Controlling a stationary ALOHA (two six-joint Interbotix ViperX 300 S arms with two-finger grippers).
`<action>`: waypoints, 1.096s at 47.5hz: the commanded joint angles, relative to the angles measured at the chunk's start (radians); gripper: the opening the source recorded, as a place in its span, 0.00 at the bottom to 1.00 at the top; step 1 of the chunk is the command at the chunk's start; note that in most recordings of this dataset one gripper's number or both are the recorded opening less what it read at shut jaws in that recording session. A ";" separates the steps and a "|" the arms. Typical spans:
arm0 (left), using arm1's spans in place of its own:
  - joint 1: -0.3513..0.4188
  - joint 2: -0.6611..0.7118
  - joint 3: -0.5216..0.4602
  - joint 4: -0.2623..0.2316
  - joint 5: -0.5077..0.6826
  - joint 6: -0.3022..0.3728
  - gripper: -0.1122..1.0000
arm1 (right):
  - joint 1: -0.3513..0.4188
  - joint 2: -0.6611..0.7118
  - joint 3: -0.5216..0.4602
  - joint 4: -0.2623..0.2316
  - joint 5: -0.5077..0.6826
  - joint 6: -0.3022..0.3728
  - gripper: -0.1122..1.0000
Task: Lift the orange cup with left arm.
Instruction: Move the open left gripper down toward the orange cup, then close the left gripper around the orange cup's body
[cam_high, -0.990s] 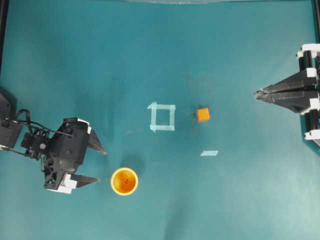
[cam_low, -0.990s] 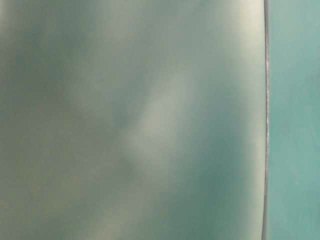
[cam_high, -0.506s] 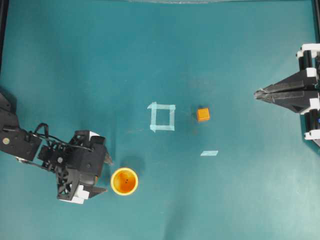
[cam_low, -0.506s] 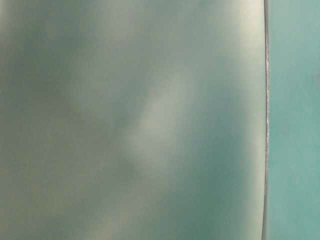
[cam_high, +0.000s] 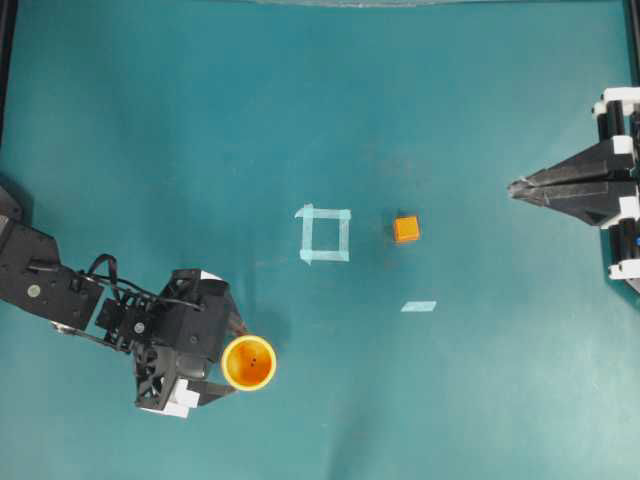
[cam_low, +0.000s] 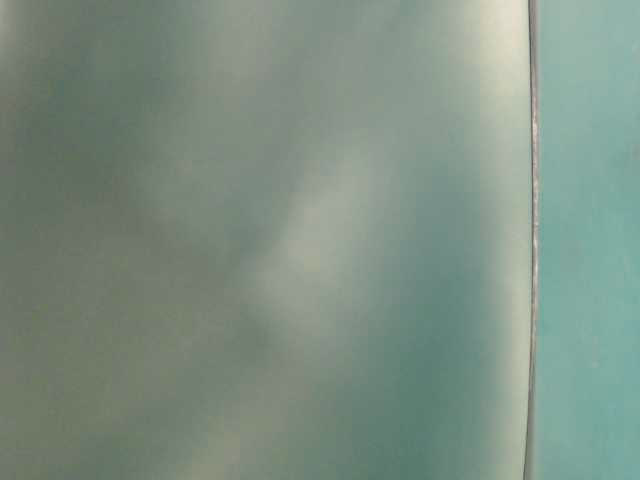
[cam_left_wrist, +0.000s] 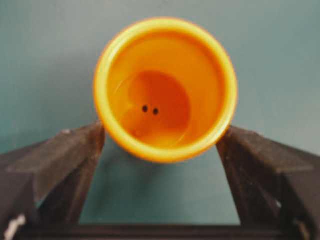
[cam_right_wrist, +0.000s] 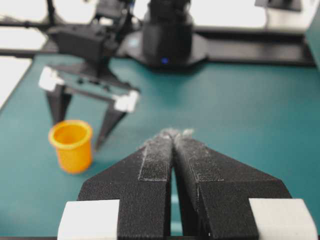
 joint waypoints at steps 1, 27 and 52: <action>-0.009 -0.005 -0.028 0.003 -0.011 0.003 0.87 | 0.000 0.003 -0.032 0.000 -0.003 0.000 0.10; -0.014 0.051 -0.061 0.003 -0.112 0.006 0.87 | 0.000 0.003 -0.032 0.000 -0.006 0.000 0.10; -0.003 0.051 -0.080 0.003 -0.069 0.086 0.70 | 0.000 0.005 -0.032 0.000 -0.002 0.000 0.10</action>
